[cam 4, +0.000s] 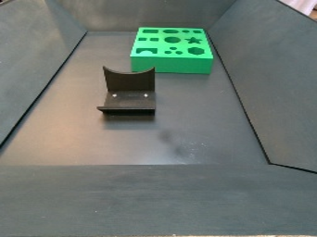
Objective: Pick up the star object. Move up. Place the star object on the fixture. Regrasp the star object. Move to above the board. Insert the star object.
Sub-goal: Insert the star object.
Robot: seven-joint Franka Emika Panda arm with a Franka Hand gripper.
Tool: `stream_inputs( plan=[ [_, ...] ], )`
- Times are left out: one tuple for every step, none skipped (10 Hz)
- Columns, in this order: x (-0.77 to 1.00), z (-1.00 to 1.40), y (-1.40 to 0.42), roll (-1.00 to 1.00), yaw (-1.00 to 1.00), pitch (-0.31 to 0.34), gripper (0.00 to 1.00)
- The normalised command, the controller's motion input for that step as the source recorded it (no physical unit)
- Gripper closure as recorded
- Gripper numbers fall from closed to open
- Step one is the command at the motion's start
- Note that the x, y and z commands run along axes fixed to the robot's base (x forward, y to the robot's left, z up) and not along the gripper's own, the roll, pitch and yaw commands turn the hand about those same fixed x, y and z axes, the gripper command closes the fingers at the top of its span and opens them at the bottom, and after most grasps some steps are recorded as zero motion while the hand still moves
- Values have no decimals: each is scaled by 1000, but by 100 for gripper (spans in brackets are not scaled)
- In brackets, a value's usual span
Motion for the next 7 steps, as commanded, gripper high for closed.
stream_inputs(
  plan=[
    [-377, -77, -20, 0, -77, 0, 100],
    [-426, -106, -40, 0, -111, 0, 100],
    [-274, -154, -120, -23, -274, -11, 100],
    [-51, -303, -171, -41, -820, -20, 100],
    [0, -403, -140, -49, -897, -19, 100],
    [-37, -440, -117, -46, -894, -26, 100],
    [-106, -506, -77, -54, -883, -40, 100]
  ],
)
